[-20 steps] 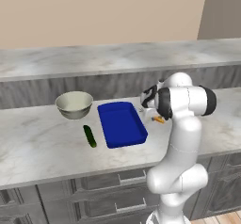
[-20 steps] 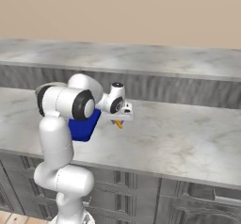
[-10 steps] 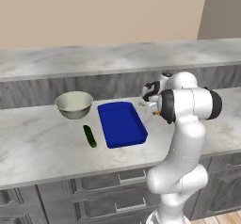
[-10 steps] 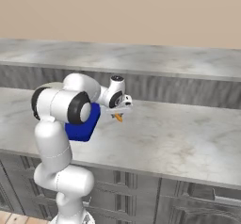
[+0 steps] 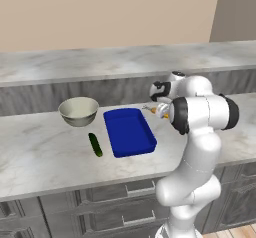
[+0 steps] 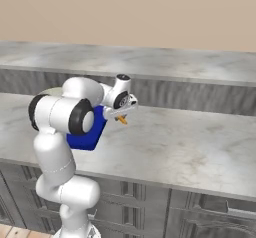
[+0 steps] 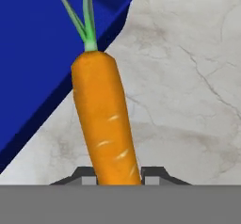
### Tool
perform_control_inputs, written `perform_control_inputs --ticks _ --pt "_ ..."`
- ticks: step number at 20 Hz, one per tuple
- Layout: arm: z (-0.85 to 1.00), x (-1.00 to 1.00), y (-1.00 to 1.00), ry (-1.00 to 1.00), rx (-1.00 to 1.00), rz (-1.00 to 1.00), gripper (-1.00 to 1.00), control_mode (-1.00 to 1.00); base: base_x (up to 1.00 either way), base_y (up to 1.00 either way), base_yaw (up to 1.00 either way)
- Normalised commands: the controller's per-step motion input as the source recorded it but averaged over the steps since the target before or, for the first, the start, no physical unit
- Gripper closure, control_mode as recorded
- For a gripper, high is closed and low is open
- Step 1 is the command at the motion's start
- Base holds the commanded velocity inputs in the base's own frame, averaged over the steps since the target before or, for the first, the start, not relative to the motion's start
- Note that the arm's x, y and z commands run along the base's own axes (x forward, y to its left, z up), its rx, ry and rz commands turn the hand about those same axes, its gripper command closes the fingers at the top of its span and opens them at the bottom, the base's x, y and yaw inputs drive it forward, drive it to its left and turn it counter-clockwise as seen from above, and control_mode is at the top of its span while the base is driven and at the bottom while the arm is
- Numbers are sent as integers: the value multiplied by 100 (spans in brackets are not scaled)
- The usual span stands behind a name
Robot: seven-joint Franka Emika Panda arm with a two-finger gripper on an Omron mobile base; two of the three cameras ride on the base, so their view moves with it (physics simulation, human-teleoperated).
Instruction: Place the two vegetables and bowl onto the tray for setting up a vegetable dip station.
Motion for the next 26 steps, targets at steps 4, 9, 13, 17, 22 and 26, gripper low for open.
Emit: perform_control_inputs --ticks 4,9,13,17,22,26 --pt "34 0 57 0 -1 18 100 -100 0 0 0" --pt "30 0 72 0 -6 11 100 -100 0 0 0" --pt "2 1 57 -3 -8 13 100 -100 0 0 0" --pt "0 20 53 -3 -8 16 100 -100 0 0 0" --pt "0 38 20 -2 -1 15 100 -100 0 0 0" --pt "-3 47 3 -2 0 15 100 -100 0 0 0"
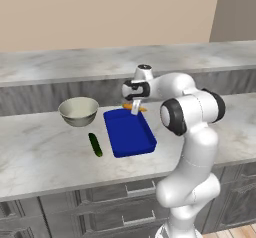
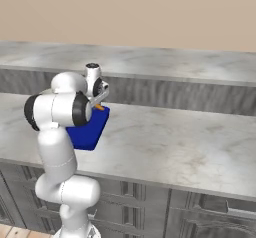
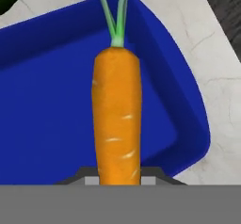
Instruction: Place the two vegetables and bowl onto the tray for setting up a vegetable dip station.
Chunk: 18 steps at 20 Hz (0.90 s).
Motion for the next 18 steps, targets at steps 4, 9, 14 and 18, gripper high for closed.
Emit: perform_control_inputs --ticks 4,9,14,18 --pt "-23 32 13 -2 -1 14 100 -100 0 0 0" --pt "-33 28 19 -1 -2 13 100 -100 0 0 0" --pt "-32 32 14 0 -1 12 100 -100 0 0 0" --pt "-17 20 2 0 0 12 100 -100 0 0 0"
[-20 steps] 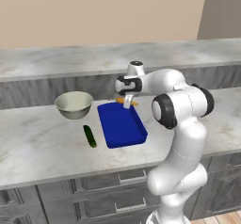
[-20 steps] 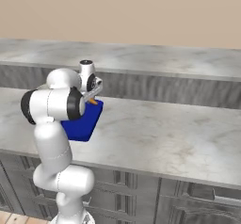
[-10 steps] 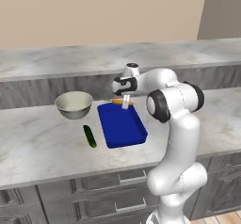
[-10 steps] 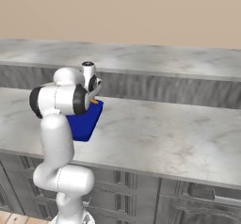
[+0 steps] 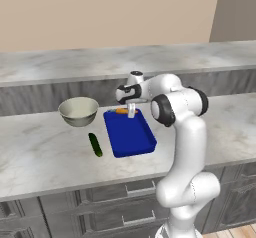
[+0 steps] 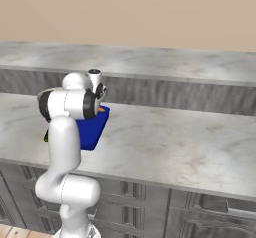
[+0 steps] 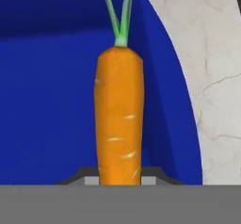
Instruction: Place the two vegetables and bowl onto the tray for setting up a vegetable dip station.
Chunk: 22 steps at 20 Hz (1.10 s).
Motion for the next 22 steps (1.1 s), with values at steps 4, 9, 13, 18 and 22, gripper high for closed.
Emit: perform_control_inputs --ticks 4,9,13,18,22 --pt "-16 24 0 0 0 11 100 -100 0 0 0" --pt "-14 19 0 0 0 8 100 -100 0 0 0" --pt "-15 16 0 0 0 5 100 -100 0 0 0" --pt "-2 3 0 0 0 2 100 -100 0 0 0" --pt "0 0 0 0 0 0 -100 -100 0 0 0"
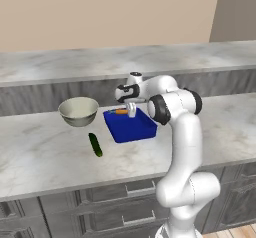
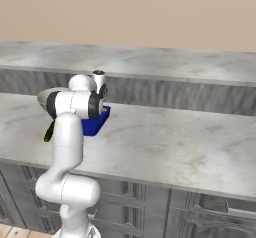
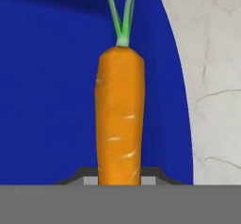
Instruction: Place the two vegetables and bowl onto the tray for setting up a vegetable dip station.
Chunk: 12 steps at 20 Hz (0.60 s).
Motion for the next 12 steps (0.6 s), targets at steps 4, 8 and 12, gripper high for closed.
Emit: perform_control_inputs --ticks 4,8,12 --pt "0 0 0 0 0 0 -100 -100 0 0 0" --pt "0 0 0 0 0 0 -100 -100 0 0 0" --pt "8 -1 0 -2 0 0 -100 -100 0 0 0"
